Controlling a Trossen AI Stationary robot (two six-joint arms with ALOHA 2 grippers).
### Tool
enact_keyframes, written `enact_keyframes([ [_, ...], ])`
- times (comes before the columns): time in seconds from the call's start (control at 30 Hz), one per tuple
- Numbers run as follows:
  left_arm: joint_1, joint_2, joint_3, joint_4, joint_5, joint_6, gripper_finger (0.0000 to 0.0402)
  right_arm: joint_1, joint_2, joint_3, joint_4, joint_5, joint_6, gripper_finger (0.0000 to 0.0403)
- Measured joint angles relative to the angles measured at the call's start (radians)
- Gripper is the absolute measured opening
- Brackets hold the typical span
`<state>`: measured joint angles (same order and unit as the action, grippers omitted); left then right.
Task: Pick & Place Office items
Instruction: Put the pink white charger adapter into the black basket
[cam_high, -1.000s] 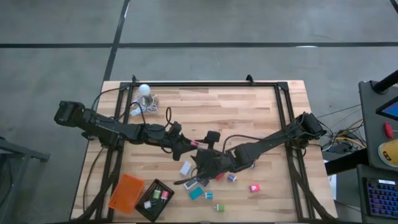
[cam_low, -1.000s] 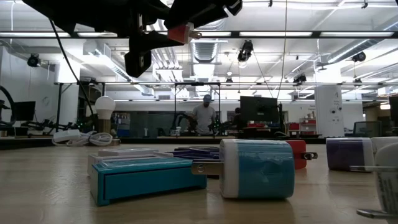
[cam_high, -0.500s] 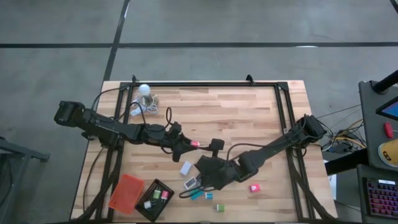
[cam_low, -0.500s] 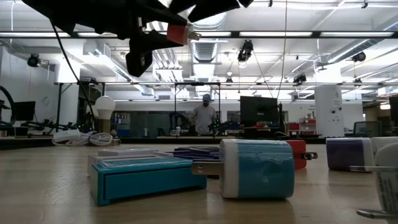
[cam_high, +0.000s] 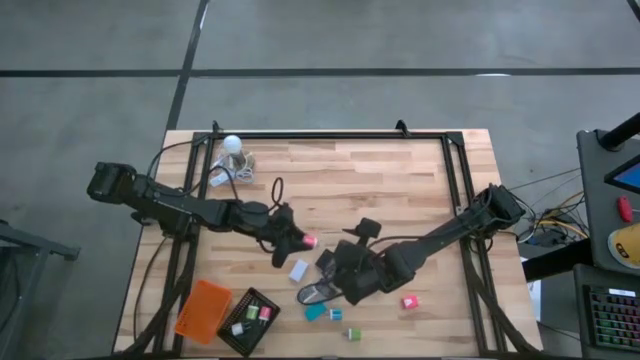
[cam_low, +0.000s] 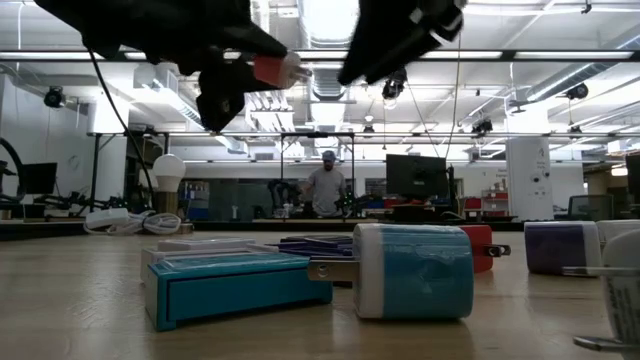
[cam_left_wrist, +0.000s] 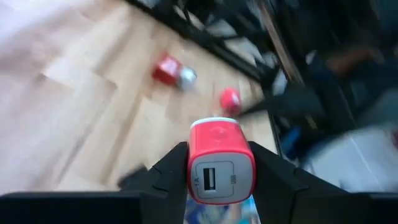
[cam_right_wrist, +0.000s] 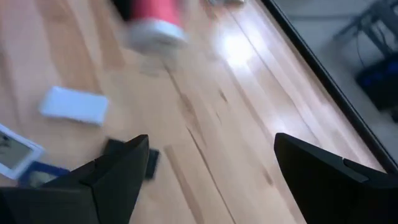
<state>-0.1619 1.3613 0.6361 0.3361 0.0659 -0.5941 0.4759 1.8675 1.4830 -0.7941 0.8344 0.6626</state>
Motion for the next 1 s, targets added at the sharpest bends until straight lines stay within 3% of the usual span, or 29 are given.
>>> enact_keyframes([
  [0.23,0.0,-0.004,0.0,-0.107,0.277,0.019,0.0138,0.0,0.0,-0.02,-0.093,-0.053,0.12,0.0343],
  [0.53,-0.012,-0.02,0.0,-0.286,0.417,-0.13,0.0138,0.0,0.0,-0.032,-0.092,-0.06,0.124,0.0343],
  [0.73,-0.036,-0.098,0.0,-0.398,0.381,-0.225,0.0138,0.0,0.0,-0.034,-0.092,-0.059,0.124,0.0343],
  [1.0,-0.127,-0.288,0.028,-0.748,0.067,-0.393,0.0138,0.0,0.0,-0.04,-0.093,-0.057,0.12,0.0343],
])
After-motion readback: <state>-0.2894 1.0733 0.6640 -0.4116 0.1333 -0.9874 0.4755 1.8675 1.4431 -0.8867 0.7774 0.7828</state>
